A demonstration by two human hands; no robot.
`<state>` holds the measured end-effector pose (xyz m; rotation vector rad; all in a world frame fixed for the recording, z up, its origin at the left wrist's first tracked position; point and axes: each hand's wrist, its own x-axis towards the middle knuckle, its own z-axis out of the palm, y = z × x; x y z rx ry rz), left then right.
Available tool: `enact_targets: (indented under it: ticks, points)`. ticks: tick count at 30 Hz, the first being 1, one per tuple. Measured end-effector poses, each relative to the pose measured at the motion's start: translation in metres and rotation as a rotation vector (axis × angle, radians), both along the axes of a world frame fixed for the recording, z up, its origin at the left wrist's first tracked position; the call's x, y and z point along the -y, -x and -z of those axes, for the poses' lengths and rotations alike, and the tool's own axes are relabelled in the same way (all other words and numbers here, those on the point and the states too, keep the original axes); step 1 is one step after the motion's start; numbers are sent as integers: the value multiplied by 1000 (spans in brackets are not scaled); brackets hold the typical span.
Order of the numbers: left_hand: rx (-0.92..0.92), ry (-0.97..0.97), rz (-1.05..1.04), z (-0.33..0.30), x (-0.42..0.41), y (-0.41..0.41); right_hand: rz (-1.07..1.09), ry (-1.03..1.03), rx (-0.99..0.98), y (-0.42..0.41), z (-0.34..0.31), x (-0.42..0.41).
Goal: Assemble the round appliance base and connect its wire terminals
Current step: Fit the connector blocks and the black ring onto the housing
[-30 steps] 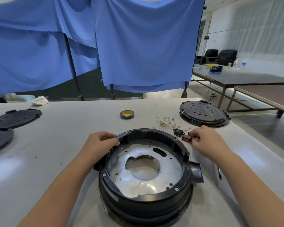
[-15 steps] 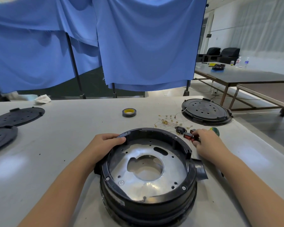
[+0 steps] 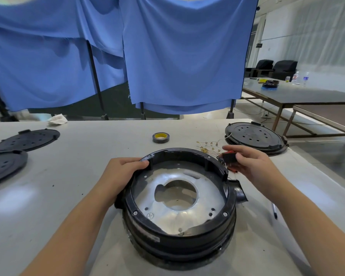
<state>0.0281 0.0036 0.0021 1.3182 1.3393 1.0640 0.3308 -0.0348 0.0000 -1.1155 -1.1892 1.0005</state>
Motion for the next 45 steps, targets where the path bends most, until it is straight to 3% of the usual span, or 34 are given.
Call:
enact_targets:
  ticks: [9, 15, 20, 31, 36, 45]
  points:
    - [-12, -26, -135, 7, -2, -6, 5, -57, 21, 10, -2, 2]
    - [-287, -41, -93, 5, -2, -11, -110, -51, 6, 17, -5, 8]
    - [-463, -103, -120, 3, 2, -13, -187, -78, 106, 20, -18, 17]
    - [-520, -137, -15, -1, 4, -10, -480, -19, 139, 54, -30, 30]
    - [-677, -276, -139, -3, 5, -6, -551, -6, 146, 64, -29, 35]
    - [-571, -218, -15, -5, 2, -1, -586, 33, 237, 64, -27, 42]
